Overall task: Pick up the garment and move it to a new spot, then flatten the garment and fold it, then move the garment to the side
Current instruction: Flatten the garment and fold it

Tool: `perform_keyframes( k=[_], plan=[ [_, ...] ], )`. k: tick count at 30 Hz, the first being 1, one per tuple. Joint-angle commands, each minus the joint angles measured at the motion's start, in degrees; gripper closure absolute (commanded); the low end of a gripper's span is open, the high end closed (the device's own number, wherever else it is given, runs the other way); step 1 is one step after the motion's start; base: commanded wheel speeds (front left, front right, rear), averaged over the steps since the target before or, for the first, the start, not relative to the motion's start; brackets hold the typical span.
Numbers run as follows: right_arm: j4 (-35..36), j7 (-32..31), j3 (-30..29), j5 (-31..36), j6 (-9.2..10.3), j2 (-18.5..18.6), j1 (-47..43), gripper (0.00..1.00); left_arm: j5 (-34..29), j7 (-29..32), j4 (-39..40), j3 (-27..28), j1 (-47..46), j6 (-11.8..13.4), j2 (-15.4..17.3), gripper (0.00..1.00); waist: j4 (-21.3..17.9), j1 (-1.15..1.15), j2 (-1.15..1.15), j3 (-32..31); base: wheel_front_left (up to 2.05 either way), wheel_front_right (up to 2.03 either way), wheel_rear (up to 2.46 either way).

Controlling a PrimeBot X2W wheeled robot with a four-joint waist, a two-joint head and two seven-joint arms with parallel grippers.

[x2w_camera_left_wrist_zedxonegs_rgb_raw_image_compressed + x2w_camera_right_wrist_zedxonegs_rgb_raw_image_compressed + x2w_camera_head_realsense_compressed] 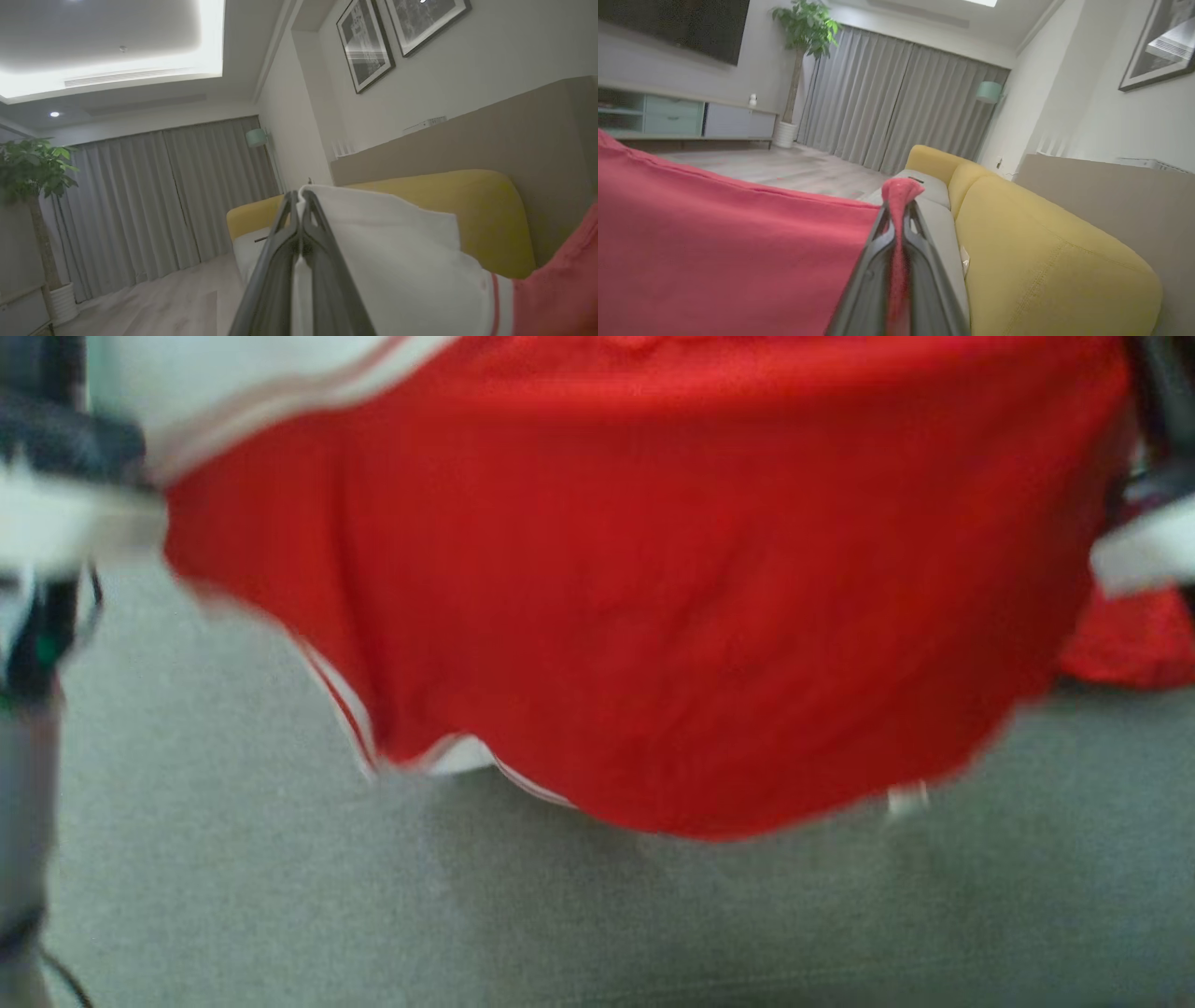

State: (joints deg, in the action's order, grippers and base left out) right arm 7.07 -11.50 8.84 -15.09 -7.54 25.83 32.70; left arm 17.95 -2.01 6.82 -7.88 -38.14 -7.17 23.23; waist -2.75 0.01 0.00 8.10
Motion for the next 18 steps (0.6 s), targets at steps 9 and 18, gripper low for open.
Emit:
perform_keyframes(
  k=[9, 18],
  plan=[
    [-26.4, 10.2, 8.6, 2.0, 0.05, 1.0, 36.5, 1.0, 0.1, -7.4, -25.0, -8.9, -36.2, -0.3, 7.5, 1.0, 0.3, -0.01, 0.0, 16.2, 0.0, 0.0, 0.0],
    [-50.0, 25.3, 7.1, 9.4, 0.05, -6.5, 57.9, 1.0, -3.2, -12.9, -41.9, -12.5, -58.2, -0.3, 5.9, 1.0, 0.8, -0.01, 0.0, 17.7, 0.0, 0.0, 0.0]
  ],
)
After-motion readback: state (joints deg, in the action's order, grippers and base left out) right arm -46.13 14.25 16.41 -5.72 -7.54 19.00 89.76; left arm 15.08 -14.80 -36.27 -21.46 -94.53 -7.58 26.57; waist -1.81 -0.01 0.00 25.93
